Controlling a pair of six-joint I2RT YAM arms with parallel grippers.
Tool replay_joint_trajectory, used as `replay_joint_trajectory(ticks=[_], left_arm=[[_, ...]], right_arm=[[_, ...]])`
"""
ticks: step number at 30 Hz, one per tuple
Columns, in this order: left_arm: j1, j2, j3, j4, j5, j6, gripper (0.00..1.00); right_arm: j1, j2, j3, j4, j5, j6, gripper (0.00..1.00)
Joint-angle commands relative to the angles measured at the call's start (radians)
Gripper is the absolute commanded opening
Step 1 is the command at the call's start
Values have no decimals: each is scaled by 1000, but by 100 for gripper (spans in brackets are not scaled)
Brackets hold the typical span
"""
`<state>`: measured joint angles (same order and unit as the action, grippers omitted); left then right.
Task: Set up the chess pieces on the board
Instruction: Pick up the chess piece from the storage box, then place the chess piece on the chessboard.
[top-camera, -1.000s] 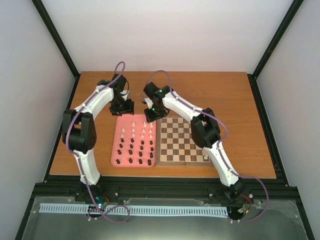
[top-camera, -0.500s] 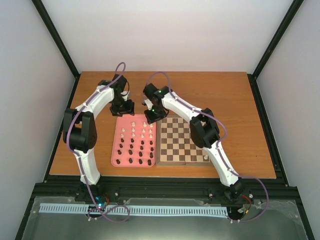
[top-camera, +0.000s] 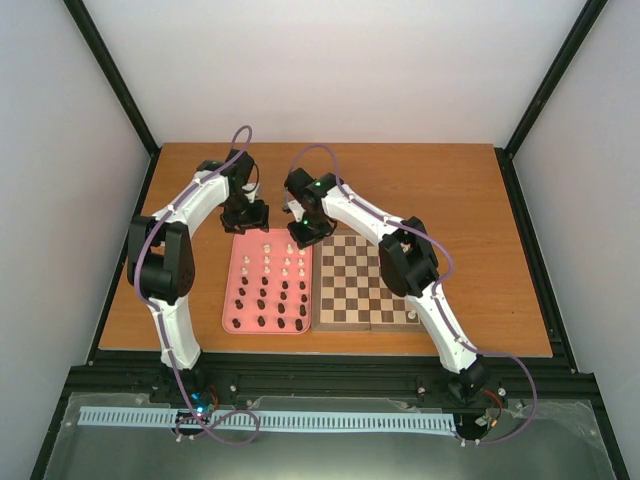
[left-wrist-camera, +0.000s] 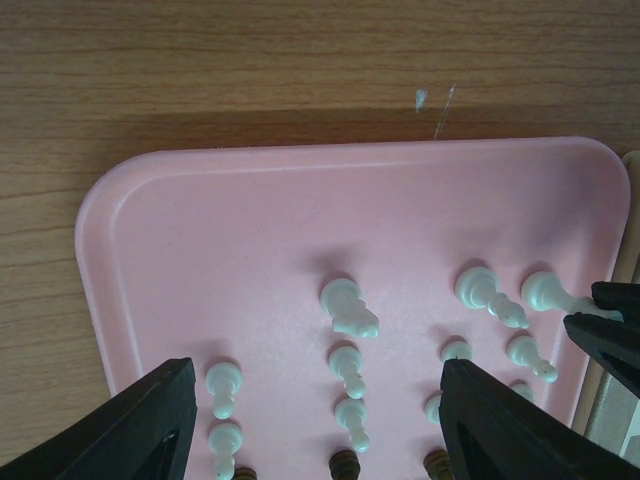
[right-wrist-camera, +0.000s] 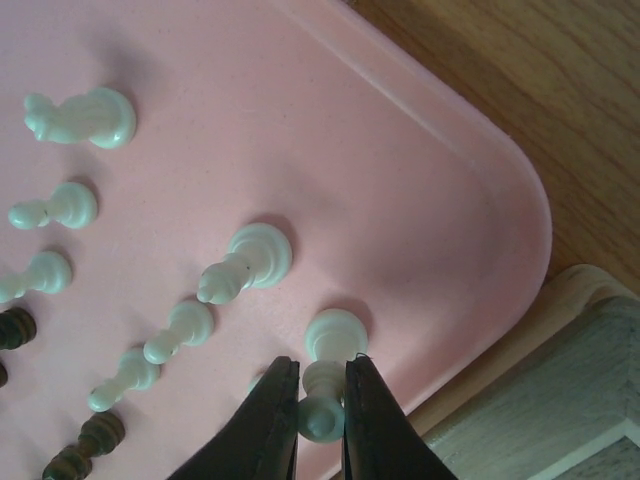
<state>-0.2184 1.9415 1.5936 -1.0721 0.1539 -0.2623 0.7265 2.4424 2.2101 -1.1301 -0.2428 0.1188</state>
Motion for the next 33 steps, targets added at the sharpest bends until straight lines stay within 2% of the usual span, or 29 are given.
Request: replay_joint_trajectory(ticks=[1, 9, 15, 23, 33], left_arm=[[11, 8, 23, -3, 1, -6, 75], [11, 17, 38, -12, -7, -5, 75], [11, 28, 55, -19, -11, -3, 75], [11, 36, 58, -20, -10, -3, 75], [11, 39, 58, -20, 5, -6, 75]], right_arm=[[10, -15, 13, -8, 34, -8, 3], [-9, -203, -46, 2, 183, 20, 3], [-82, -457, -283, -30, 225, 58, 3], [-216, -788, -717, -72, 221, 120, 3], [-276, -964, -988, -67, 194, 210, 3]])
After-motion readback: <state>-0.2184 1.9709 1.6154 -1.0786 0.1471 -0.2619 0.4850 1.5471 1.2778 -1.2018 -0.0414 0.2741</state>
